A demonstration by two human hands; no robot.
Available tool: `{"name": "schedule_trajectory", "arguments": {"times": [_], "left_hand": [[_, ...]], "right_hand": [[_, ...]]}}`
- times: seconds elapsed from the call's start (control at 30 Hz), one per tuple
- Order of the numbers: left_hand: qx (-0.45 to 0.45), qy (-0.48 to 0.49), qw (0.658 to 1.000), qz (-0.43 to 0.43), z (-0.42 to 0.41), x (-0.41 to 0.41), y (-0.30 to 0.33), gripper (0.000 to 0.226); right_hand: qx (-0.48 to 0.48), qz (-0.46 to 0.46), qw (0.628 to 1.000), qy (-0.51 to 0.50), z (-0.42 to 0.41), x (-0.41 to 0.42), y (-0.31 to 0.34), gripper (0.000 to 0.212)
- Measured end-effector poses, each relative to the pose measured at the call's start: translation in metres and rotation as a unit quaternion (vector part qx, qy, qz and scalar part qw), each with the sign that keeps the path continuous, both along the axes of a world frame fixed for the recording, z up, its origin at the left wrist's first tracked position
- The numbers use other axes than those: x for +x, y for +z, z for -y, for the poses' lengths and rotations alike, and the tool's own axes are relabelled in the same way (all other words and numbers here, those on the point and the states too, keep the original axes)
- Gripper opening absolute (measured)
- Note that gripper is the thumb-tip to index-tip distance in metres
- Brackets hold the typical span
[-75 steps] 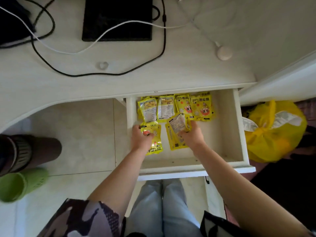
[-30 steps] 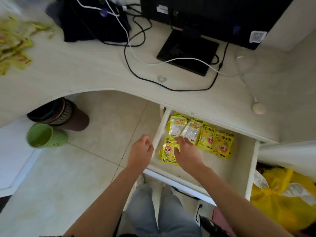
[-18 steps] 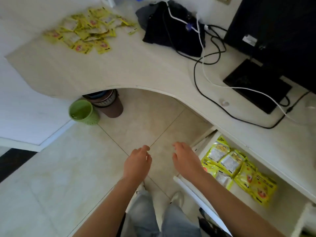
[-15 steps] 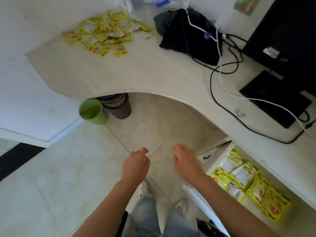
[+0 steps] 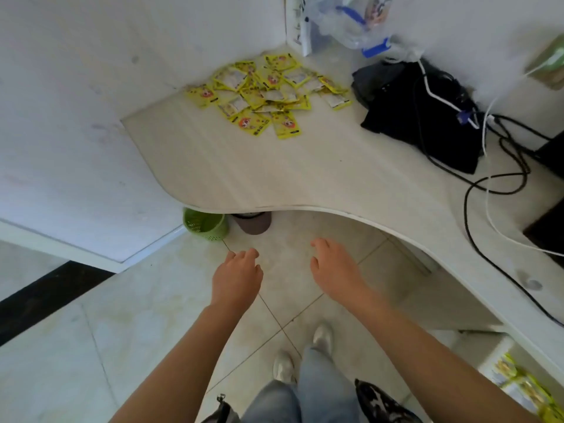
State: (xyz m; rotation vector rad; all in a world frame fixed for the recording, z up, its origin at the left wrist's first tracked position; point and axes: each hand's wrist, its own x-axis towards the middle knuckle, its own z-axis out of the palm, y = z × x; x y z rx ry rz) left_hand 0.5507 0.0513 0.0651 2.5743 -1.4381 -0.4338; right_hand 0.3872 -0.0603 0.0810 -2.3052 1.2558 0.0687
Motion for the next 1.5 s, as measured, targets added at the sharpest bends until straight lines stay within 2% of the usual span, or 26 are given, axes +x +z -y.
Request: {"name": "schedule_trajectory", "arguments": {"times": [0.13,0.27,0.4,0.67,0.8,1.0,1.2,1.37,1.5], "left_hand": [[-0.017,0.001,1.0,0.004,0.034,0.035,0.006,0.029],[-0.027,-0.001,0.998,-0.049,0.076,0.065,0.005,0.026],[-0.015,-0.005,0.998,-0.063,0.122,0.09,0.006,0.028],[0.031,0.002,0.998,-0.053,0.208,0.147,0.012,0.031],[0.046,-0.026,0.998,-0.028,0.244,0.174,0.011,0.035],[0.082,-0.101,0.991,0.021,0.298,0.224,-0.001,0.044],[0.079,-0.17,0.98,0.06,0.343,0.27,-0.011,0.051],[0.072,-0.256,0.962,0.063,0.37,0.287,-0.024,0.045],[0.073,-0.271,0.957,0.075,0.376,0.292,-0.032,0.054]], "right_hand": [[-0.009,0.004,1.0,0.013,0.039,0.037,0.004,0.032],[-0.028,0.019,0.999,0.032,0.085,0.069,0.007,0.034],[-0.028,0.003,0.998,0.048,0.136,0.099,0.01,0.035],[0.001,-0.015,0.997,0.076,0.226,0.153,0.009,0.035],[0.04,-0.011,0.997,0.066,0.26,0.178,0.002,0.033],[0.077,-0.013,0.997,0.014,0.305,0.217,-0.011,0.035],[0.101,-0.02,0.99,-0.095,0.341,0.252,-0.018,0.036],[0.125,-0.041,0.977,-0.171,0.355,0.276,-0.029,0.049],[0.114,-0.074,0.965,-0.223,0.358,0.292,-0.034,0.066]]}}
